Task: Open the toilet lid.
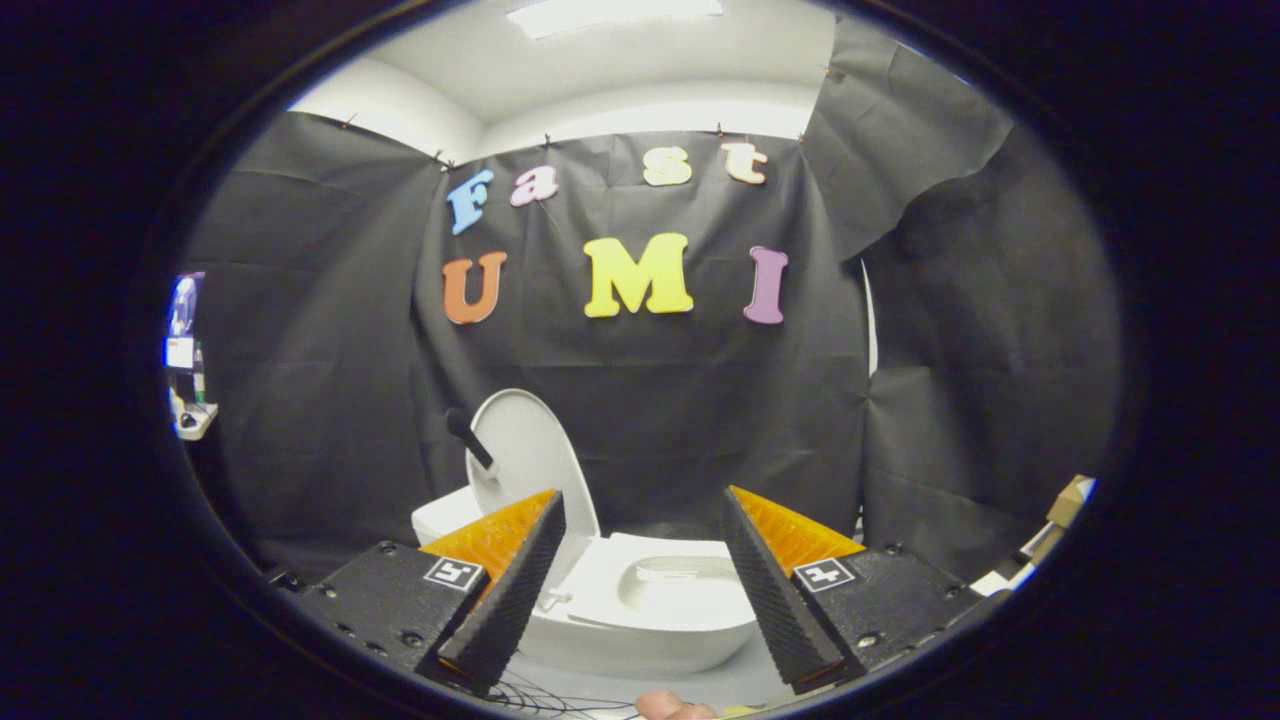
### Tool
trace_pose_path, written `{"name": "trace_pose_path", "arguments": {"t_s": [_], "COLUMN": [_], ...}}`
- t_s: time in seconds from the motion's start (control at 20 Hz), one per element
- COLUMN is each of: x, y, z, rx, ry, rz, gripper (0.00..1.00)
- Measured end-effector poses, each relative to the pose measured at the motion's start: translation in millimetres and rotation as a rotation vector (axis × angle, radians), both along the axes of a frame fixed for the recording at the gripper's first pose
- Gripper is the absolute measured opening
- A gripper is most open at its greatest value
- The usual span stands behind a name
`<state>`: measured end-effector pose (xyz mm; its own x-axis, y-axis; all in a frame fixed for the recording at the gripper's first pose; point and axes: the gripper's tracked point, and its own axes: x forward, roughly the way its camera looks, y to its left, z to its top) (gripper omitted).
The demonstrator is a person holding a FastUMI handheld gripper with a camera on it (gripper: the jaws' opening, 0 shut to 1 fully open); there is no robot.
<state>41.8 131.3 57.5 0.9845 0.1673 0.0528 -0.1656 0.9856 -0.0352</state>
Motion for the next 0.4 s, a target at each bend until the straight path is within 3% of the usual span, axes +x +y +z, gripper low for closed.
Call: {"name": "trace_pose_path", "arguments": {"t_s": [0.15, 0.4], "x": [-13.9, -31.7], "y": [9.6, -23.6], "z": [-9.2, -22.2], "rx": [-0.008, 0.011], "ry": [-0.037, -0.027], "rz": [0.032, -0.008], "gripper": [0.98, 0.98]}}
